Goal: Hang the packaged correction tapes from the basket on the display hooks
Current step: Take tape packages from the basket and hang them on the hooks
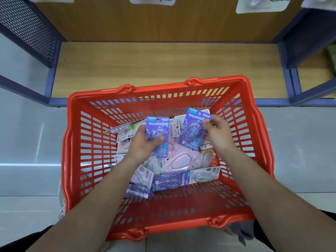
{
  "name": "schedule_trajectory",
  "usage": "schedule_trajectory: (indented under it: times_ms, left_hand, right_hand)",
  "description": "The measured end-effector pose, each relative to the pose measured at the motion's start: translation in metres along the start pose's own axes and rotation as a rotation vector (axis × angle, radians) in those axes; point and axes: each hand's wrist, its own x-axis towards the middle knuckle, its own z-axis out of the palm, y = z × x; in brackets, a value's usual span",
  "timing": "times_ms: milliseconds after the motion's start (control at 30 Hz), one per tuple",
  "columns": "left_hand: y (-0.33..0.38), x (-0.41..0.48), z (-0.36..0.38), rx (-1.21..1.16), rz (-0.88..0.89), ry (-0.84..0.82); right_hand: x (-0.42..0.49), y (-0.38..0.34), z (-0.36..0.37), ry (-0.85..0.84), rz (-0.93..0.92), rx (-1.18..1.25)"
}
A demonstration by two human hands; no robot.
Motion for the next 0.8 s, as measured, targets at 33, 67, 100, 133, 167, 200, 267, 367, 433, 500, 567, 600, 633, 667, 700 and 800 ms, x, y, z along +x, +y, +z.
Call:
schedule_trajectory:
  times_ms: [33,67,100,133,167,200,267,367,433,500,567,600,633,667,700,800]
  left_hand:
    - [0.000,0.000,-0.001,-0.052,-0.008,0.008]
    - [0.001,0.000,-0.001,-0.079,-0.012,0.014]
    - [0.002,-0.002,0.000,-0.090,-0.008,0.015]
    - [0.003,-0.003,0.001,-0.109,-0.010,0.005]
    - [0.003,-0.004,0.001,-0.130,-0.019,-0.009]
    - [0.007,-0.008,0.002,-0.168,-0.043,-0.027]
    - [0.011,-0.011,0.004,-0.224,-0.080,-0.087]
    - [0.007,-0.011,0.003,-0.141,-0.029,-0.133]
    - [0.004,-0.008,-0.003,-0.114,-0.023,-0.086]
    - [0.002,-0.006,-0.011,-0.125,-0.022,-0.022]
    - [0.002,-0.004,-0.018,-0.136,-0.020,0.014]
    - [0.002,-0.004,-0.020,-0.131,-0.021,0.014]
    - [0.002,-0.003,-0.021,-0.122,-0.018,0.005]
    - [0.002,-0.002,-0.022,-0.114,-0.017,-0.005]
    - [0.002,-0.002,-0.021,-0.103,-0.013,-0.009]
    - [0.001,-0.003,-0.019,-0.099,-0.006,-0.001]
  right_hand:
    - [-0.001,-0.002,-0.001,-0.033,0.007,0.006]
    - [-0.003,-0.004,-0.002,-0.081,0.026,0.024]
    - [-0.006,-0.006,-0.001,-0.141,0.045,0.041]
    - [-0.009,-0.009,0.001,-0.199,0.062,0.042]
    - [-0.011,-0.011,0.006,-0.245,0.068,0.031]
    - [-0.013,-0.013,0.012,-0.277,0.065,0.014]
    - [-0.015,-0.012,0.025,-0.312,0.030,-0.036]
    - [-0.014,-0.015,0.043,-0.318,0.006,-0.027]
    - [-0.012,-0.013,0.045,-0.316,0.026,-0.064]
    - [-0.009,0.002,0.037,-0.351,0.040,-0.211]
    - [-0.010,0.021,0.026,-0.519,0.023,-0.432]
    - [-0.014,0.030,0.022,-0.609,0.023,-0.534]
    - [-0.017,0.036,0.019,-0.670,0.030,-0.609]
    - [-0.020,0.039,0.017,-0.699,0.035,-0.645]
    - [-0.021,0.041,0.015,-0.708,0.039,-0.649]
    - [-0.021,0.045,0.015,-0.772,0.025,-0.690]
